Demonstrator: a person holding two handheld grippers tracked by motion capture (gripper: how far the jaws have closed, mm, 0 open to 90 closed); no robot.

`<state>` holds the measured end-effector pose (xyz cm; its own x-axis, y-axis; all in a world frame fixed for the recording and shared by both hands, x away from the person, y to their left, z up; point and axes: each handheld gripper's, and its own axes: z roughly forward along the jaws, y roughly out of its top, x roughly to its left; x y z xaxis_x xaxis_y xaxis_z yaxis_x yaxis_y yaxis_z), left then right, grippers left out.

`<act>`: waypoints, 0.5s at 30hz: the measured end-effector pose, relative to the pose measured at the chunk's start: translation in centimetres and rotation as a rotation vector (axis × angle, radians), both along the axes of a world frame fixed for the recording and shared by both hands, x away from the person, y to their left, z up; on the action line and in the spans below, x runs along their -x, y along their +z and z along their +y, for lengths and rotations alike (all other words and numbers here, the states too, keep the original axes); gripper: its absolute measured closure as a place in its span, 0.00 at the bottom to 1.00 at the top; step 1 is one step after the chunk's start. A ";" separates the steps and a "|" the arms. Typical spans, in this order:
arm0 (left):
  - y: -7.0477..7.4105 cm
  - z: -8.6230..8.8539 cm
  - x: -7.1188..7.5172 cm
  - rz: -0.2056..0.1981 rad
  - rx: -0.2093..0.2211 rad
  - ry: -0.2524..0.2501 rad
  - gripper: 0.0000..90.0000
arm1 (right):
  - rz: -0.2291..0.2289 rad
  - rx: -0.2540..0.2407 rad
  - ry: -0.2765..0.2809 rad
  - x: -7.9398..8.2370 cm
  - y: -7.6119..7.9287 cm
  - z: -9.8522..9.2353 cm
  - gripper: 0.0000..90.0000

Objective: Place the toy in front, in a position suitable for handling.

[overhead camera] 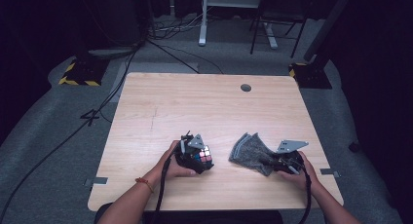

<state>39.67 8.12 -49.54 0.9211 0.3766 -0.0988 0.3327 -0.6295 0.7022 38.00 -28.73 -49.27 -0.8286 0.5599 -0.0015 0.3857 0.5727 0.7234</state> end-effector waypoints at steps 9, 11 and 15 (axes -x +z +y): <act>0.2 -0.1 0.2 -0.037 -0.024 -0.043 0.37 | -0.005 -0.010 0.023 0.1 0.3 -0.3 0.84; 0.3 -0.2 0.3 -0.052 -0.036 -0.049 0.37 | -0.009 -0.010 0.027 0.1 0.3 -0.3 0.84; 0.4 -0.4 0.6 -0.054 -0.044 -0.058 0.37 | -0.011 -0.020 0.042 0.1 0.6 -0.4 0.85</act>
